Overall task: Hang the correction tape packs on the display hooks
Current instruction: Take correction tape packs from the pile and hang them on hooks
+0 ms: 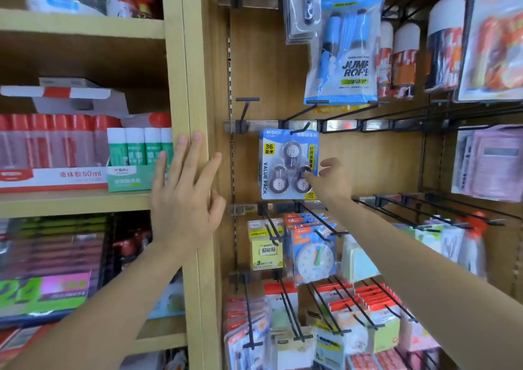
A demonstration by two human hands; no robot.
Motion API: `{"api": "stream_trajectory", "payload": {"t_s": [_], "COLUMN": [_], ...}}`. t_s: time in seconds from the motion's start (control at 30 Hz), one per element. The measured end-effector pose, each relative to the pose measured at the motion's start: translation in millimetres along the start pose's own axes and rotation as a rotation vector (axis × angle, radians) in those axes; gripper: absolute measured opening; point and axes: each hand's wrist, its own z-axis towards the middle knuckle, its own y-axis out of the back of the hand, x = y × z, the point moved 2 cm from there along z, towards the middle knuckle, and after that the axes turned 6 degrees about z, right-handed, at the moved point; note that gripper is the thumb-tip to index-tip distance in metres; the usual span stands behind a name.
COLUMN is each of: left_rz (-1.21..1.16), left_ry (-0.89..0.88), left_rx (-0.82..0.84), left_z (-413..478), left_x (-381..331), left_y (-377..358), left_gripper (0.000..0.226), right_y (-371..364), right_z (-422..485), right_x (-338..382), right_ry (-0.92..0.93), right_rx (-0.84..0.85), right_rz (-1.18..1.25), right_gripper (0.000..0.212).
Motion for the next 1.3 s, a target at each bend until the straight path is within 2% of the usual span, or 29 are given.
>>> {"api": "stream_trajectory", "payload": {"t_s": [0.17,0.3,0.43,0.53,0.67,0.77,0.87,0.93,1.07,1.17,1.23,1.3], "left_rz": [-0.053,-0.206,-0.443,-0.569,-0.686,-0.737,-0.716,-0.664,-0.587,-0.497,-0.395,-0.334], "left_ry": [0.01,0.1,0.169,0.157,0.212,0.303,0.406,0.462,0.633,0.792,0.844,0.917], "left_rx": [0.049,0.129,0.101,0.201,0.433,0.688,1.009,1.192,1.59,1.863,1.973,1.987], "left_z": [0.8,-13.0,-57.0,-104.3,-184.0,-257.9,-338.4,-394.5,-509.0,-578.5,-609.6,-620.5], "left_x": [-4.1,-18.4,-43.5,-60.9,-83.0,-96.6,-109.3,-119.3,-133.9,-138.6,-138.8,-138.8], "left_y": [6.1,24.0,53.2,68.5,79.5,86.9,97.4,108.0,150.0,196.5,227.2,251.8], "left_gripper": [0.064,0.066,0.046,0.03,0.019,0.016,0.021,0.02,0.019,0.012,0.017,0.025], "right_y": [20.6,44.6,68.4,82.8,94.7,93.5,85.7,80.8,76.5,79.6,79.6,82.7], "right_z": [-53.0,-95.4,-144.5,-182.1,-234.8,-278.2,-327.2,-364.2,-444.4,-500.6,-533.4,-559.7], "right_x": [11.1,12.2,-6.4,-33.3,-90.1,-138.7,-194.0,-232.7,-305.1,-345.0,-363.0,-377.3], "right_ry": [0.198,0.297,0.283,0.301,0.308,0.22,0.079,-0.046,-0.342,-0.492,-0.613,-0.705], "right_rx": [0.164,0.151,0.231,0.314,0.371,0.442,0.505,0.55,0.725,0.847,0.913,0.937], "right_rz": [-0.011,0.009,0.156,0.172,0.117,0.1,0.058,0.009,-0.107,-0.215,-0.252,-0.293], "right_gripper": [0.032,0.032,0.033,0.029,0.022,0.02,0.014,0.018,0.022,0.019,0.02,0.027]}}
